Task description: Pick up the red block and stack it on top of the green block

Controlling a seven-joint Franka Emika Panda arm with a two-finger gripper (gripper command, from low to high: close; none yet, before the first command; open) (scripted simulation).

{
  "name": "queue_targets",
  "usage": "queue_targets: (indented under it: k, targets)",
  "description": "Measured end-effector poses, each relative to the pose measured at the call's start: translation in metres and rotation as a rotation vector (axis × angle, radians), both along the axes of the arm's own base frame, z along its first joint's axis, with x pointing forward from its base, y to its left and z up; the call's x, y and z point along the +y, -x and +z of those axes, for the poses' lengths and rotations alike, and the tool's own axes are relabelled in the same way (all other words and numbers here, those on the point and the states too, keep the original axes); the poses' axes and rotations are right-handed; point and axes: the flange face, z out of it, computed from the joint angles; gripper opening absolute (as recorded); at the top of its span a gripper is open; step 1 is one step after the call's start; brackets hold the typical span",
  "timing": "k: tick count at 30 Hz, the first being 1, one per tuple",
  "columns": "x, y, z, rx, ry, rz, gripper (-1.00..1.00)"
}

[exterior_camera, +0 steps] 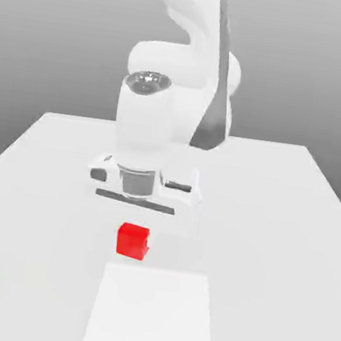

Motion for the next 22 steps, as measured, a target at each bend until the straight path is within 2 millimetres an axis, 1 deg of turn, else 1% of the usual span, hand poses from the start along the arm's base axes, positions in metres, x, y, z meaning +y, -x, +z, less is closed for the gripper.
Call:
queue_targets:
  k: [3,6,9,12,13,14,16,17,22]
  targets:
    - [-0.061,-0.015,0.007,-0.001,-0.011,-0.105,-1.0]
    - [-0.12,-0.025,0.013,-0.001,-0.014,-0.182,-1.0]
    - [-0.179,-0.027,0.02,-0.001,-0.008,-0.248,-1.0]
    - [-0.238,-0.021,0.029,0.001,0.006,-0.307,-1.0]
    - [-0.248,-0.02,0.024,0.001,0.009,-0.316,-1.0]
    - [-0.254,-0.019,0.015,0.001,0.011,-0.321,-1.0]
    - [-0.258,-0.019,-0.01,0.002,0.013,-0.324,-1.0]
    - [-0.258,-0.018,-0.024,0.003,0.013,-0.326,1.0]
    - [-0.258,-0.018,-0.024,0.003,0.013,-0.326,1.0]
